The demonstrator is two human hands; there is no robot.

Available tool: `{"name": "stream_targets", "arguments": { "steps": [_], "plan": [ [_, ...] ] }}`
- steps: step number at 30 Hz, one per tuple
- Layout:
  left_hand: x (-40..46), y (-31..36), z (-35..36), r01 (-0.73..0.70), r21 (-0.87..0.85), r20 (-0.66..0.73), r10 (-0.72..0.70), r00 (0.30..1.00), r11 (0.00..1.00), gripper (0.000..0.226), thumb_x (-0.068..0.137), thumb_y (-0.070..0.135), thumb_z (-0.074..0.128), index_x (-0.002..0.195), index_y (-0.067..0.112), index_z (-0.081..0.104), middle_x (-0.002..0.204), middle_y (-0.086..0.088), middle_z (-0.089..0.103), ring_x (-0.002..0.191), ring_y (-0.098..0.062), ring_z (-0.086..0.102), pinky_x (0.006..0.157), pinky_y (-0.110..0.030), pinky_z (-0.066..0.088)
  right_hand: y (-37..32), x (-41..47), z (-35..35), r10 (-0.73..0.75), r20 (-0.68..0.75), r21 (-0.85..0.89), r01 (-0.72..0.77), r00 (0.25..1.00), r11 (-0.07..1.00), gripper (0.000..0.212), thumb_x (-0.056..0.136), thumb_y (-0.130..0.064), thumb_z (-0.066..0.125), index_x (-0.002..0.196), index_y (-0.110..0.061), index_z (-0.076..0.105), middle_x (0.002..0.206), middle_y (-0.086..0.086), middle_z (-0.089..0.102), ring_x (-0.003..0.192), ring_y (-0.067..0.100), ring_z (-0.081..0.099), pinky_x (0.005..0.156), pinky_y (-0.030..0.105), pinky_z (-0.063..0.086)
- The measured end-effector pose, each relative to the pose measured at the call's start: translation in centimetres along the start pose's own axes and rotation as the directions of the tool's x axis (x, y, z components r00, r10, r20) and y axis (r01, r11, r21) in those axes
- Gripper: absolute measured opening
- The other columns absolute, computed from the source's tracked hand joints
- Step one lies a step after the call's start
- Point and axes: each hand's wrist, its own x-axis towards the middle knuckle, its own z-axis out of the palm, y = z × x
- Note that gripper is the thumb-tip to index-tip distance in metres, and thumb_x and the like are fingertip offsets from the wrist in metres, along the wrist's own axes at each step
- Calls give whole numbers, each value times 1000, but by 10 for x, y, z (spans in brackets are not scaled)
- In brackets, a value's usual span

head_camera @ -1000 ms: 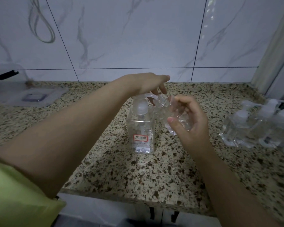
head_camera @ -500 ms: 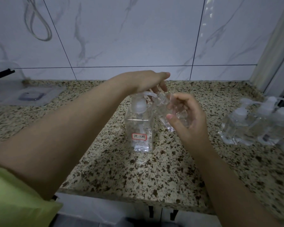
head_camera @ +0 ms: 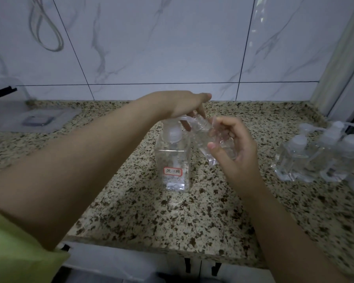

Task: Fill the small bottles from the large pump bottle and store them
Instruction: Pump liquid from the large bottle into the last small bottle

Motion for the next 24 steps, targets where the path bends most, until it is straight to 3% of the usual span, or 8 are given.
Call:
{"name": "stream_targets", "arguments": {
  "steps": [3,8,12,15,18,20,22,24],
  "plan": [
    [0,2,1,18,36,52,-20,998,999,65,104,57,17,117,20,68,126,-10,59,109,-24,63,106,-44,39,1,0,0,15,16,-6,-15,1000,1000,34,88,-27,63,119,-14,58,101,1,60,97,19,58,86,31,52],
    [2,1,2,52,-51,11,-52,999,997,67,104,58,18,117,15,68,119,-11,60,95,-21,66,78,-31,48,1,-1,1,28,17,9,-28,999,1000,36,87,-27,64,120,-14,58,104,0,61,101,17,59,90,31,53],
    [1,1,2,26,-51,-36,-28,999,998,69,102,60,17,110,21,73,115,-7,67,103,-24,62,101,-45,45,1,-1,1,29,28,11,-29,999,1000,36,87,-27,64,120,-14,59,103,-5,60,99,8,57,88,24,50],
    [0,-1,2,54,-149,-7,-56,998,987,67,102,60,21,105,18,73,110,-8,68,96,-27,67,95,-39,50,2,-1,1,17,35,-3,-17,999,1000,35,87,-25,64,120,-13,59,102,-3,60,98,10,57,87,26,49],
    [2,-2,1,45,-149,4,-44,999,988,67,102,60,21,104,19,74,109,-8,68,92,-25,69,99,-43,48,3,0,1,21,38,3,-21,999,1000,33,88,-24,63,119,-16,58,101,-1,59,97,11,56,87,24,48],
    [2,-2,1,48,-140,10,-47,999,989,66,103,59,21,106,18,73,113,-8,67,93,-24,68,94,-37,49,2,-1,1,22,40,2,-22,999,1000,33,88,-23,63,119,-17,58,102,1,60,98,14,57,88,25,49],
    [3,0,1,60,-122,34,-56,998,991,65,104,56,21,113,15,70,116,-9,65,94,-22,67,78,-29,48,1,-1,1,31,45,8,-31,999,999,31,88,-22,63,119,-19,58,103,0,60,99,15,58,88,25,50],
    [3,-2,2,53,-155,31,-49,998,987,65,104,55,22,115,12,69,117,-11,63,97,-24,65,81,-33,50,1,-1,0,45,40,21,-46,998,999,31,88,-23,63,118,-28,58,103,-1,61,100,17,59,88,26,51]
  ]
}}
